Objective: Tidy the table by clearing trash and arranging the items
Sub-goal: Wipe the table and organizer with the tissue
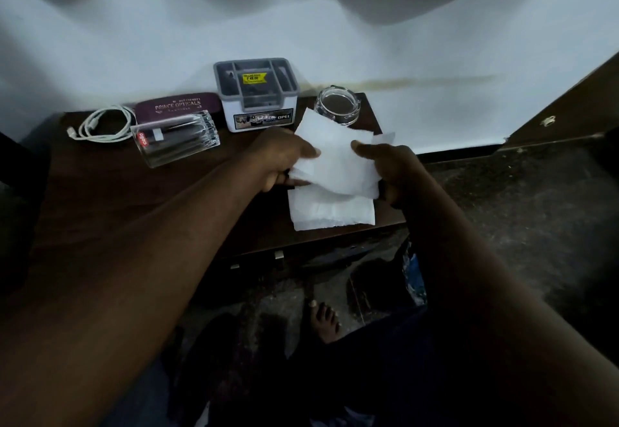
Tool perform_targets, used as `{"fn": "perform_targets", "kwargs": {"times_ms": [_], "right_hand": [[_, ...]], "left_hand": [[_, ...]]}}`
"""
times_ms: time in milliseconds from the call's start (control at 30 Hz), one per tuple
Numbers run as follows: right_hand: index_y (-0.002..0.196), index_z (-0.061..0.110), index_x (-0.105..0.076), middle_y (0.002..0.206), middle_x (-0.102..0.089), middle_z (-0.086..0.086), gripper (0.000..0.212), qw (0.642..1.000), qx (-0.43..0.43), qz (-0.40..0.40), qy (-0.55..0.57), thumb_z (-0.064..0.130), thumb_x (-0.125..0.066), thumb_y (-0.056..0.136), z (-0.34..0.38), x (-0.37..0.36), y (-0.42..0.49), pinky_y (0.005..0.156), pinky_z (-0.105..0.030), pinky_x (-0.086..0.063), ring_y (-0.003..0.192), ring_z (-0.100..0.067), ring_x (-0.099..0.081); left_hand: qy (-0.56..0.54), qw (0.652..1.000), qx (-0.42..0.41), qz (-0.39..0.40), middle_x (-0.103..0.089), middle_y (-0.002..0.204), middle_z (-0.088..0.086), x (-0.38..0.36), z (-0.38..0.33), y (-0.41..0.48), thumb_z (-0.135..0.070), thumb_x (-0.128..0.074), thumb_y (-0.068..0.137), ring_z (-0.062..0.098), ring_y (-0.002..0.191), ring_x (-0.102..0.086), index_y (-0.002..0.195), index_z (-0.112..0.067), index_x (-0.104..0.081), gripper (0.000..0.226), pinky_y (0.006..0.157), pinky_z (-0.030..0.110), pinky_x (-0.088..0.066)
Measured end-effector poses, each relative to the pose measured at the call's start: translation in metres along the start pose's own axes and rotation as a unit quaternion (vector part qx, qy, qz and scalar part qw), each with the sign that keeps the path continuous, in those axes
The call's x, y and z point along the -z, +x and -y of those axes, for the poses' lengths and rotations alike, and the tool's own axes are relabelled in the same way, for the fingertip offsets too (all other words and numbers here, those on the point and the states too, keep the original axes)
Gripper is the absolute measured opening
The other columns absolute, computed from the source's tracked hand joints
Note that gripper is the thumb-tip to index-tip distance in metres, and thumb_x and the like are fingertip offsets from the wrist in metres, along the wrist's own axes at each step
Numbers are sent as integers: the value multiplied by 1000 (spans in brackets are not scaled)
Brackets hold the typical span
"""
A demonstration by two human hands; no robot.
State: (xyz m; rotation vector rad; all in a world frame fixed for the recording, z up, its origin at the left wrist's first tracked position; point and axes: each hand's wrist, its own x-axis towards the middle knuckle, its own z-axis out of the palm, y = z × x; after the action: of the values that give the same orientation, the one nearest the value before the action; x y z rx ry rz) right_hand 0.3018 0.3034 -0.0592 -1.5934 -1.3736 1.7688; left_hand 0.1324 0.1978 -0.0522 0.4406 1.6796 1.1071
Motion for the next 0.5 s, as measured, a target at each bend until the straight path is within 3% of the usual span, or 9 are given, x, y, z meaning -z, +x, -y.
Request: {"fn": "perform_targets", "kwargs": {"times_ms": [100,267,333,433,500], "right_hand": [[110,3,-75,109,-77,-13,42,993,24,-11,-118,15,-90,73,-5,-3,1,93,-53,-59,100,-34,-74],[125,10,-67,118,-72,-11,61,945,51,-62,-317,24,-91,70,-8,-3,-5,96,-43,-58,109,-31,-68],[126,13,-64,120,-70,-9,65,933,66,-71,-346,28,-91,69,-13,-1,-11,96,-43,-57,111,-29,-66],[128,12,-63,123,-70,-11,67,919,78,-90,-377,34,-90,71,-21,5,-19,96,-44,-57,112,-31,-66],[130,10,-61,125,-69,-13,71,899,90,-106,-415,40,-88,72,-25,6,-22,97,-42,-56,115,-32,-65]], "left_hand": [[64,998,5,28,-74,89,13,-2,9,-8,-2,-74,88,24,68,-72,100,-4,-70,13,48,30,-58],[132,991,25,21,-73,91,14,-3,17,-14,-9,-76,89,26,74,-71,95,-5,-70,10,49,31,-58],[209,978,-3,-22,-72,88,11,-2,20,-15,-19,-79,86,25,75,-71,87,-8,-69,15,53,30,-56],[394,909,-54,-125,-72,95,9,-3,24,-19,-32,-74,80,28,86,-68,81,-11,-65,22,64,31,-45],[392,905,-59,-154,-71,97,11,-8,29,-22,-29,-72,79,31,89,-68,80,-13,-61,19,64,30,-40]]}}
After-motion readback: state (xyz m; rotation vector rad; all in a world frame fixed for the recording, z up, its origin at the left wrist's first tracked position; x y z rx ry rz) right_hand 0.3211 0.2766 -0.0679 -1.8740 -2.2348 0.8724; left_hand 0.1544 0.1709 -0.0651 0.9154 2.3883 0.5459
